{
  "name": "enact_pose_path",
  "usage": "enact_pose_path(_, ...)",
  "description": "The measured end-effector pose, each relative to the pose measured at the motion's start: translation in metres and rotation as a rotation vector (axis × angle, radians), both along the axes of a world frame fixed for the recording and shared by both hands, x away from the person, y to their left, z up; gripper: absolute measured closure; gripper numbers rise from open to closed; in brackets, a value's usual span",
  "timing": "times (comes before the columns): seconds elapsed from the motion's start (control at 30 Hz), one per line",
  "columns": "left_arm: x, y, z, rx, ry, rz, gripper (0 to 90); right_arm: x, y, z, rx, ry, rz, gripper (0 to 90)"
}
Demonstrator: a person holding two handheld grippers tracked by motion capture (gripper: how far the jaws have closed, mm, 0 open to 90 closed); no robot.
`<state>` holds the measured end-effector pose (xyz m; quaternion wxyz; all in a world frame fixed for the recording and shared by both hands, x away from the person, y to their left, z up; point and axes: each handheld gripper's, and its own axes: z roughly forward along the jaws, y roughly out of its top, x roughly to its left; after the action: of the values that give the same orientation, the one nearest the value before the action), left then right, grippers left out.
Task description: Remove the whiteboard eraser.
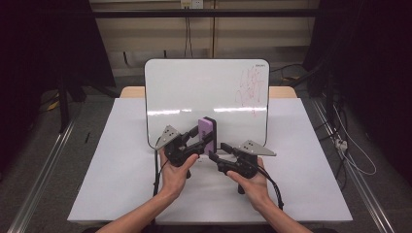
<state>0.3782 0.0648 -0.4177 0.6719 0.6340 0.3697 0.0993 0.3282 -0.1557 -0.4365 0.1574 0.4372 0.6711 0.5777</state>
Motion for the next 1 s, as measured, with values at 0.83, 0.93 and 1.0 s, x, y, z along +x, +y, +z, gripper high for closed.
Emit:
enact_pose_path(0.83, 0.002, 0.027, 0.029, 0.25, -0.113, 0.006, 41.3, -0.025, -0.078, 0.002, -0.185, 0.008, -0.133, 7.5)
enact_pose_path(0.93, 0.002, 0.029, 0.032, 0.302, -0.12, 0.01, 41.3, -0.031, -0.085, 0.001, -0.228, 0.002, -0.131, 7.2)
enact_pose_path(1.0, 0.002, 0.03, 0.033, 0.315, -0.118, 0.017, 41.3, -0.035, -0.089, 0.0, -0.273, -0.02, -0.136, 7.3)
